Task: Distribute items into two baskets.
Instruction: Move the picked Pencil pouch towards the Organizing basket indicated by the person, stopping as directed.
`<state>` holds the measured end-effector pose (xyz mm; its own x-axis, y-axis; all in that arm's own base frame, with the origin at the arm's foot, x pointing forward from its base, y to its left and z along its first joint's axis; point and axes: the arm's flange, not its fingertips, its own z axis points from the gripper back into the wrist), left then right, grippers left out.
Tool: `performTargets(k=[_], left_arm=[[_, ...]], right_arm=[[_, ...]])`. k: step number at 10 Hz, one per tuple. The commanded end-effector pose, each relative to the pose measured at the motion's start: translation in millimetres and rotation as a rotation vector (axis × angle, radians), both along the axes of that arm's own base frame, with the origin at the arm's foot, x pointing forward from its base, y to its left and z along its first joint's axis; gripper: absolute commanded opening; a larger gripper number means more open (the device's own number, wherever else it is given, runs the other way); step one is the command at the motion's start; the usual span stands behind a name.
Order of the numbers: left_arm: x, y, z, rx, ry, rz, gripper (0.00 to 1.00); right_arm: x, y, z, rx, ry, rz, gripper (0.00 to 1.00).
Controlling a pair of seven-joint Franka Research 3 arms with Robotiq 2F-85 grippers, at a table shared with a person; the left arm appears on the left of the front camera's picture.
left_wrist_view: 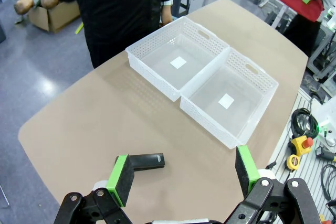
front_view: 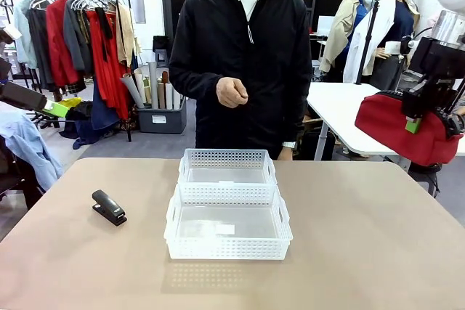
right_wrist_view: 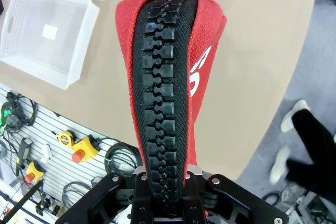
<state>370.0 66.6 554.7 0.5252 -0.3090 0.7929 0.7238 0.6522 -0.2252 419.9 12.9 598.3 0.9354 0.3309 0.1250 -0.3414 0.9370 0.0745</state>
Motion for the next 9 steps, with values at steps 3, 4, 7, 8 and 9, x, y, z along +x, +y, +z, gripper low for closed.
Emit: performTargets(k=[3,4,7,8,9], left_arm=[[0.1,0.5,0.8,-0.003,-0.013,0.002,1.0],[0.1,0.5,0.8,-0.003,-0.013,0.002,1.0],[0.1,0.5,0.8,-0.003,-0.013,0.002,1.0],[0.1,0.5,0.8,-0.003,-0.013,0.002,1.0],[0.1,0.5,0.8,-0.003,-0.013,0.002,1.0]], right_arm=[[-0.8,-1.2,1.5,-0.001,-0.005,0.006,0.0],[-0.8,-1.2,1.5,-0.001,-0.005,0.006,0.0],[7.7,0.0,-1.0,-0.009,0.015,-0.002,0.0],[10.8,0.0,-0.8,-0.012,0.021,-0.003,0.0],[11.0,-0.1,-0.7,-0.017,0.021,0.0,0.0]])
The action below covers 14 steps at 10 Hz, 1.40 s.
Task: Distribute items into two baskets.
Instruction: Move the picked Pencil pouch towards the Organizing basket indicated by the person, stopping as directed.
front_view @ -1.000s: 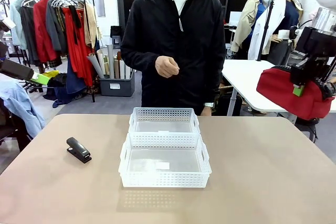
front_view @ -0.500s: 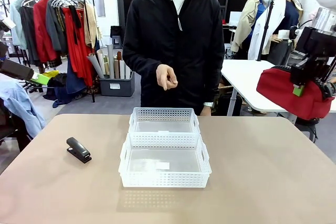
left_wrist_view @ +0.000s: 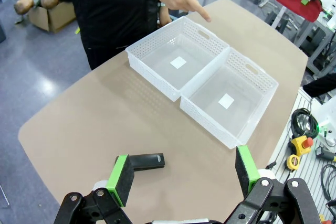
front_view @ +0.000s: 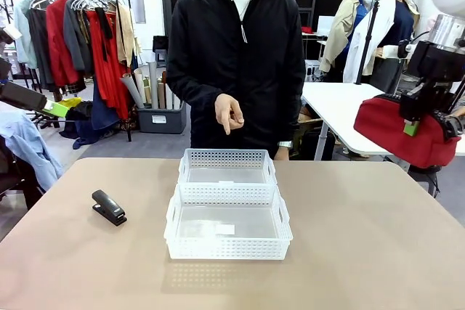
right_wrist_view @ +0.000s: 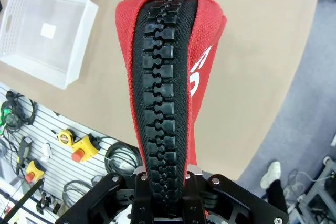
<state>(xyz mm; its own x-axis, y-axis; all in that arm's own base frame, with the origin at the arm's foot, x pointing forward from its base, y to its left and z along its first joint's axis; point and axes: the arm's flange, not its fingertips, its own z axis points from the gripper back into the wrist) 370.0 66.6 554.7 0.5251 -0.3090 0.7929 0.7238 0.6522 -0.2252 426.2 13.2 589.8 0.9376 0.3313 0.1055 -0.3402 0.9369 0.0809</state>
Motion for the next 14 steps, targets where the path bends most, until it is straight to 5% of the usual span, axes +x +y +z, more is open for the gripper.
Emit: performTargets(k=[1,10,14], left_arm=[[0.1,0.5,0.8,-0.003,-0.013,0.002,1.0],[0.1,0.5,0.8,-0.003,-0.013,0.002,1.0],[0.1,0.5,0.8,-0.003,-0.013,0.002,1.0]], right_arm=[[8.1,-2.8,8.2,-0.031,0.003,0.006,0.0],[137.7,15.7,-2.0,-0.143,-0.011,0.415,0.0],[149.4,53.1,-14.6,-0.077,-0.006,0.529,0.0]])
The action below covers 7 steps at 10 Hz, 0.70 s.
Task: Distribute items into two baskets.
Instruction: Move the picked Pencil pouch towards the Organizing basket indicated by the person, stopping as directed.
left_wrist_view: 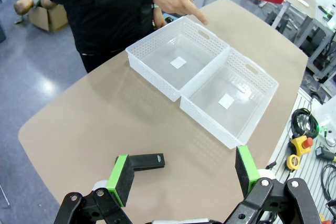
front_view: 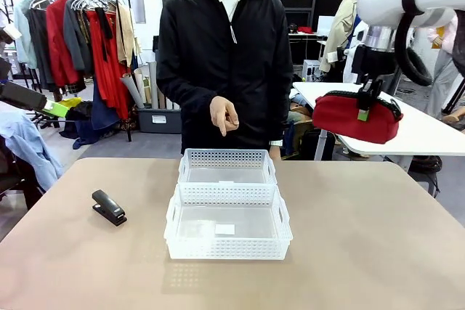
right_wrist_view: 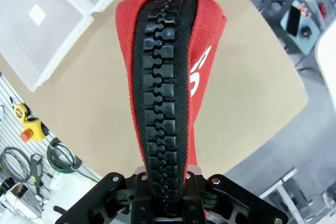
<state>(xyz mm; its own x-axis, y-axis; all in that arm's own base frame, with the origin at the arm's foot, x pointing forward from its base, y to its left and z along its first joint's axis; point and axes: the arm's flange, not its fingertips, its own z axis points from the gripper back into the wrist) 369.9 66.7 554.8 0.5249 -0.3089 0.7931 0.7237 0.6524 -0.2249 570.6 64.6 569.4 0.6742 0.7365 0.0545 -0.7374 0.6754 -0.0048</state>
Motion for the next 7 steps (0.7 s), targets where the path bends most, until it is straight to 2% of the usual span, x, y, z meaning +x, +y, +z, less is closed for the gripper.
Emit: performTargets(k=[1,7], left_arm=[[0.2,0.4,0.6,-0.003,-0.012,0.002,1.0],[0.2,0.4,0.6,-0.003,-0.012,0.002,1.0]], right_arm=[[9.1,15.3,4.0,0.024,0.009,0.079,0.0],[28.2,73.8,-12.4,0.084,0.067,0.144,0.0]])
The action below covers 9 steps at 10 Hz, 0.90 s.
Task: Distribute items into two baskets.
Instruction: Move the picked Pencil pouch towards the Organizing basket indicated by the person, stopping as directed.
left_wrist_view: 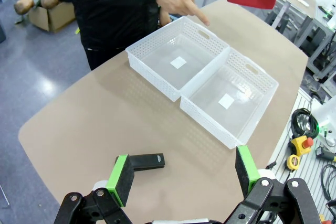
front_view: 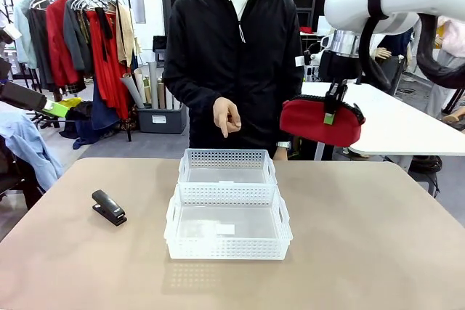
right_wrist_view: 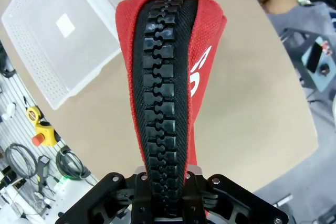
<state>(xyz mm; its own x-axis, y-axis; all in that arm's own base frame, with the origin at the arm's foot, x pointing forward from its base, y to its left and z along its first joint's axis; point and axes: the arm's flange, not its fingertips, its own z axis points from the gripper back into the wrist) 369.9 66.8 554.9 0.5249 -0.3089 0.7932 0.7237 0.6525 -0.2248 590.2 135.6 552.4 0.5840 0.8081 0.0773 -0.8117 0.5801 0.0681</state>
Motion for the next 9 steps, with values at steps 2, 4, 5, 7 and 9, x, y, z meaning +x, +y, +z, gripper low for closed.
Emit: performTargets(k=[2,4,5,7,9], left_arm=[[0.2,0.3,0.6,-0.003,-0.012,0.002,1.0],[0.2,0.3,0.6,-0.003,-0.012,0.002,1.0],[0.2,0.3,0.6,-0.003,-0.012,0.002,1.0],[0.2,0.3,0.6,-0.003,-0.012,0.002,1.0],[0.2,0.3,0.6,-0.003,-0.012,0.002,1.0]], right_arm=[[13.8,20.9,-7.1,0.022,0.056,0.053,0.0],[17.9,35.6,-18.1,0.008,0.073,0.082,0.0],[21.2,42.9,-24.2,0.011,0.081,0.096,0.0],[26.3,52.7,-33.5,-0.001,0.095,0.109,0.0],[29.5,61.2,-41.9,-0.007,0.119,0.133,0.0]])
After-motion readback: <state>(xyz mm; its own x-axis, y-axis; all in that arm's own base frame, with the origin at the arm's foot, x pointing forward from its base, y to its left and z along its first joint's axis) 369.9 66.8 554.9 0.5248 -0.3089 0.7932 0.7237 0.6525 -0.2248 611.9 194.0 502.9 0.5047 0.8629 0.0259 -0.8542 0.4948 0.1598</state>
